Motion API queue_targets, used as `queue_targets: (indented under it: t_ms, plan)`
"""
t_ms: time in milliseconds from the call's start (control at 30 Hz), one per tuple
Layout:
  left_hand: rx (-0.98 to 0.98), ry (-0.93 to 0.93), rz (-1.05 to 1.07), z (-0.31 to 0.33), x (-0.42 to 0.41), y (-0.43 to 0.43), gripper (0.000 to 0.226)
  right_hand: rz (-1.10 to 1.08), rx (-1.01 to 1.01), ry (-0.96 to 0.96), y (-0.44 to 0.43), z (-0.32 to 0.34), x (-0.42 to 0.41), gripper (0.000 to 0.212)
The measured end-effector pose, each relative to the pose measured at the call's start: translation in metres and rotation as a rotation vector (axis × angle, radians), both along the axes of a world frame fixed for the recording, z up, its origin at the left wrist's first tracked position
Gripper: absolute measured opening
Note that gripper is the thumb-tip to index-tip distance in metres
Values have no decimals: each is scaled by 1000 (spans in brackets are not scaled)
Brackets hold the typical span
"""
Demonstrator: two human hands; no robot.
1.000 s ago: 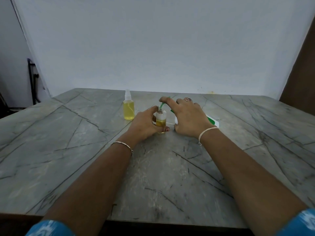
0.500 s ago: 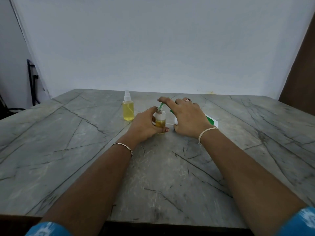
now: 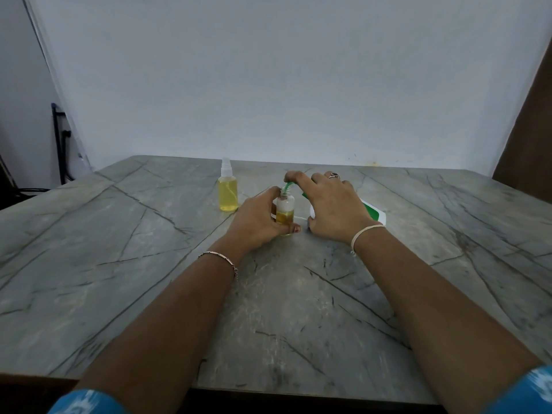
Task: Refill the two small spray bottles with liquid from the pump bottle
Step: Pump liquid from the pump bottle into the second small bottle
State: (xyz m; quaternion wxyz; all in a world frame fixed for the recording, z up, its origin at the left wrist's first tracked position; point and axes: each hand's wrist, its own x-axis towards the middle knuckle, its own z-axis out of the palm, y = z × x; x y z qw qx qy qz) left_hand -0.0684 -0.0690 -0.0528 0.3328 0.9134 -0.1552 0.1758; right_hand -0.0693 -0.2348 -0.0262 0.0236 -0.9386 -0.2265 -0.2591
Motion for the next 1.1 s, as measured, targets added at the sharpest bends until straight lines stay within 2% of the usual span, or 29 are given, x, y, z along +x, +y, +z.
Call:
queue_targets:
  t_ms: [100,400,633,867,1100]
  plan:
    - [-20,-12,3,-1,1,-1,65,-1,-11,-7,-1,-1,0,87]
    - [-34,-3,15,-1,1,-1,63,-6,8,-1,2,1,1,76]
    - [-40,-6,34,0,1,-2,63,-16,-23,-20,-2,-2,-1,85]
    - [-18,14,41,-2,4,-2,67,-23,-8,-30,3,0,-1,74]
    - [-10,12,51,-2,6,-1,65,-21,-28,-28,0,-2,-1,83]
